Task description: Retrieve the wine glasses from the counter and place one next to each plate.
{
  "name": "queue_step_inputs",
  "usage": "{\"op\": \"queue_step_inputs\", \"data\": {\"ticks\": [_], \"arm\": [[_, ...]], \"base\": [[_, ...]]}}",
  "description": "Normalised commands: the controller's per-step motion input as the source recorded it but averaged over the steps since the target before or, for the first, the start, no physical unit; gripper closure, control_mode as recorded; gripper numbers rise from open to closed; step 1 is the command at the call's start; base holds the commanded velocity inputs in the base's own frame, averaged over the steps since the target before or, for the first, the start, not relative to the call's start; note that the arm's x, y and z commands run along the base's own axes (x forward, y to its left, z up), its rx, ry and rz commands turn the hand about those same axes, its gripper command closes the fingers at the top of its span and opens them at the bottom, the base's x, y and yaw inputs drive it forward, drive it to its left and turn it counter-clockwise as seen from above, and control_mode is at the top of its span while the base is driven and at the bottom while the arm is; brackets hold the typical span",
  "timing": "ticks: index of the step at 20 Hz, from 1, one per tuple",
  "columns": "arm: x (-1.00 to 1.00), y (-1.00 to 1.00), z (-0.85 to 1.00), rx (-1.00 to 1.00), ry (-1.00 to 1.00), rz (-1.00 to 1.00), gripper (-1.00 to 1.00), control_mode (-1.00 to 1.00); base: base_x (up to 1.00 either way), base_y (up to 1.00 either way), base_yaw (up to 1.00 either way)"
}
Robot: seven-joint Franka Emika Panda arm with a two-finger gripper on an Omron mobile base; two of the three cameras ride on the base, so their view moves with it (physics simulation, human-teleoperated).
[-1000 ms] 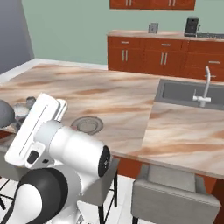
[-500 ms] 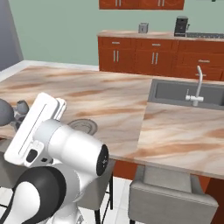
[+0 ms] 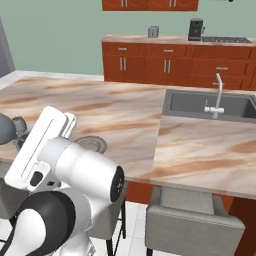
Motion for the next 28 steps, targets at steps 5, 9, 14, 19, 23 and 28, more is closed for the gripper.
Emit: {"op": "queue_step_inputs", "data": {"ticks": [5, 9, 14, 19, 23, 28], "arm": [[1.0, -0.38, -0.34, 0.22, 0.0, 0.0, 1.0, -1.0], [1.0, -0.44, -0.27, 0.2, 0.01, 0.16, 1.0, -1.0], [1.0, -0.43, -0.24, 0.18, 0.04, 0.17, 1.0, -1.0], [0.79, -0.23, -0.28, 0.09, 0.09, 0.1, 1.0, -1.0], [0.47, 0.05, -0.3, -0.04, 0.25, -0.02, 1.0, -1.0], [0.48, 0.02, -0.36, -0.1, 0.19, -0.13, 1.0, -1.0]], "base": [[0.0, 0.0, 0.0], [0.0, 0.0, 0.0], [0.0, 0.0, 0.0], [0.0, 0.0, 0.0], [0.0, 0.0, 0.0], [0.0, 0.0, 0.0]]}}
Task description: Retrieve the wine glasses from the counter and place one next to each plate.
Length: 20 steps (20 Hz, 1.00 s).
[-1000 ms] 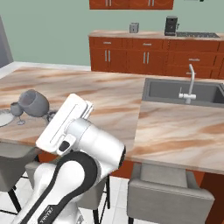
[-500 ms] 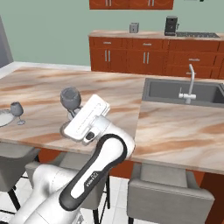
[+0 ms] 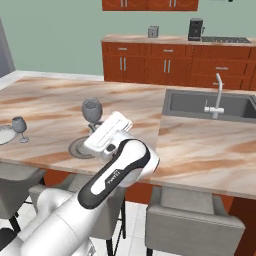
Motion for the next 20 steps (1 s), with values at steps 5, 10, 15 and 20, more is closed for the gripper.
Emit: {"op": "queue_step_inputs", "data": {"ticks": [5, 10, 15, 20], "arm": [[0.54, 0.1, -0.43, -0.09, 0.06, -0.05, 1.0, -1.0], [0.46, 0.11, -0.36, -0.06, 0.05, -0.01, 1.0, -1.0], [0.42, 0.04, -0.36, 0.0, 0.11, 0.0, 1.0, -1.0], [0.39, 0.0, -0.4, -0.01, 0.07, 0.0, 1.0, -1.0]], "base": [[0.0, 0.0, 0.0], [0.0, 0.0, 0.0], [0.0, 0.0, 0.0], [0.0, 0.0, 0.0]]}}
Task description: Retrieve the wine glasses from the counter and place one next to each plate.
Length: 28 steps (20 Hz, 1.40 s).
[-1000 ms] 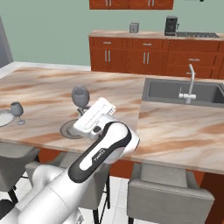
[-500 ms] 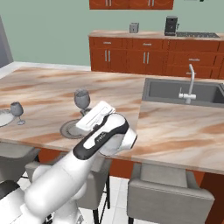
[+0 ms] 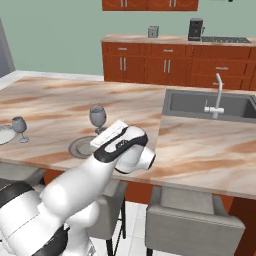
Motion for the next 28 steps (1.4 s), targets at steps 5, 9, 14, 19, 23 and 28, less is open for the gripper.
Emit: {"op": "queue_step_inputs", "data": {"ticks": [5, 9, 14, 19, 23, 28], "arm": [[0.3, 0.0, -0.38, -0.04, 0.0, 0.0, 1.0, -1.0], [0.19, 0.04, -0.38, -0.1, 0.0, 0.0, 1.0, -1.0], [0.27, 0.08, -0.38, -0.12, 0.03, 0.0, 1.0, -1.0], [0.3, 0.01, -0.34, -0.08, 0.0, 0.0, 1.0, -1.0], [0.35, 0.0, -0.3, 0.01, 0.0, 0.0, 1.0, -1.0], [0.32, 0.0, -0.31, 0.12, 0.0, 0.0, 1.0, -1.0]], "base": [[0.0, 0.0, 0.0], [0.0, 0.0, 0.0], [0.0, 0.0, 0.0], [0.0, 0.0, 0.0], [0.0, 0.0, 0.0], [0.0, 0.0, 0.0]]}}
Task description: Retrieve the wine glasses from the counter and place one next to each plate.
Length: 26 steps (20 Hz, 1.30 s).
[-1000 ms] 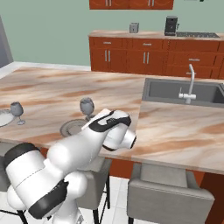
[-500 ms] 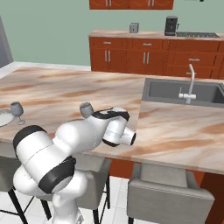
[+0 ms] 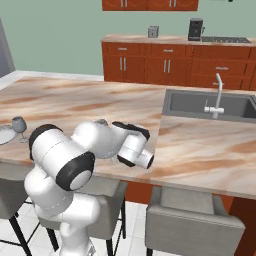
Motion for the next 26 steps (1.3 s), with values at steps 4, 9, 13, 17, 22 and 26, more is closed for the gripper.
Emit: {"op": "queue_step_inputs", "data": {"ticks": [4, 9, 13, 17, 22, 26], "arm": [[0.31, 0.0, -0.37, 0.16, 0.0, 0.01, 1.0, -1.0], [0.29, 0.0, -0.31, 0.08, 0.0, 0.01, 1.0, -1.0], [0.26, 0.0, -0.26, 0.01, 0.0, 0.0, 1.0, -1.0], [0.09, -0.02, -0.13, 0.0, 0.0, 0.0, 1.0, -1.0], [0.07, 0.0, -0.01, -0.01, 0.03, -0.04, 1.0, -1.0], [0.06, 0.0, 0.0, -0.01, 0.09, -0.07, 1.0, -1.0]], "base": [[0.0, 0.0, 0.0], [0.0, 0.0, 0.0], [0.0, 0.0, 0.0], [0.0, 0.0, 0.0], [0.0, 0.0, 0.0], [0.0, 0.0, 0.0]]}}
